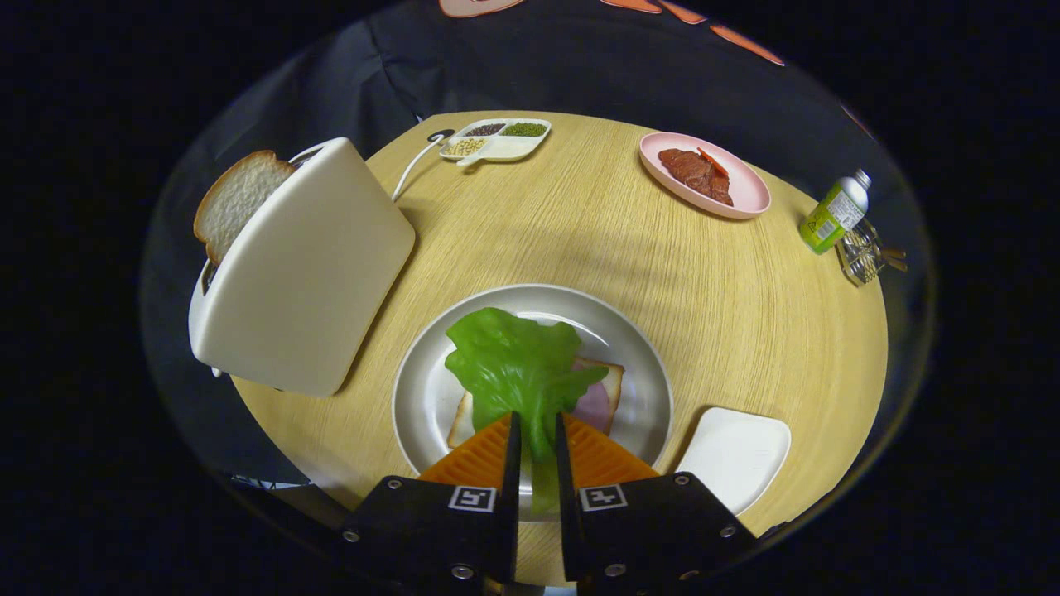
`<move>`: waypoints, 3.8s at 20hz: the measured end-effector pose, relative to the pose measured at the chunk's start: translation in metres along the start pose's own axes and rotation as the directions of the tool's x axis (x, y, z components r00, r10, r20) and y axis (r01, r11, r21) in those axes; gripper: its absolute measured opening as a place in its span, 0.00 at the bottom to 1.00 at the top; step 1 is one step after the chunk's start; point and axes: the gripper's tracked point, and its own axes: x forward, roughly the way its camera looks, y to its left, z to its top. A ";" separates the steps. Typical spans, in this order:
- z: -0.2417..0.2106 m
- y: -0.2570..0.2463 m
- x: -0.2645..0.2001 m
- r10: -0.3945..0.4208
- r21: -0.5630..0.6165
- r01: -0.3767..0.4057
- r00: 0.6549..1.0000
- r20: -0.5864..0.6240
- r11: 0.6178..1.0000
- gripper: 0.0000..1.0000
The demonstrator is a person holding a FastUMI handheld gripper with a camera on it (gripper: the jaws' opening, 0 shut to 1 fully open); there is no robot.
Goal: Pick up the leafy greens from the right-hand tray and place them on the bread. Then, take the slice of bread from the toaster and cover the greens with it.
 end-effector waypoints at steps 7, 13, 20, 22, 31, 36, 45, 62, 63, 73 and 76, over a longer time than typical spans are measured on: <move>0.043 0.019 -0.046 0.003 0.015 -0.004 0.996 0.094 1.000 0.60; 0.111 0.064 -0.101 0.020 0.026 -0.025 0.984 0.179 0.999 0.64; 0.173 0.150 -0.129 0.106 -0.025 -0.103 0.971 0.215 0.994 0.76; 0.178 0.173 -0.119 0.121 -0.031 -0.117 0.973 0.196 0.993 0.83; 0.187 0.200 -0.066 0.000 -0.005 0.000 0.999 0.033 1.000 0.82; 0.181 0.194 -0.050 -0.043 0.042 0.045 0.998 -0.039 0.998 0.56; 0.171 0.193 -0.057 0.062 0.149 -0.056 0.997 -0.035 0.987 0.11; 0.185 0.113 -0.176 0.266 0.199 -0.326 0.923 0.277 0.924 0.09; 0.177 0.103 -0.177 0.264 0.211 -0.328 0.923 0.280 0.921 0.09; 0.102 0.026 -0.134 0.294 0.332 -0.353 0.931 0.215 0.875 0.09; 0.085 0.022 -0.117 0.337 0.363 -0.388 0.920 0.198 0.847 0.09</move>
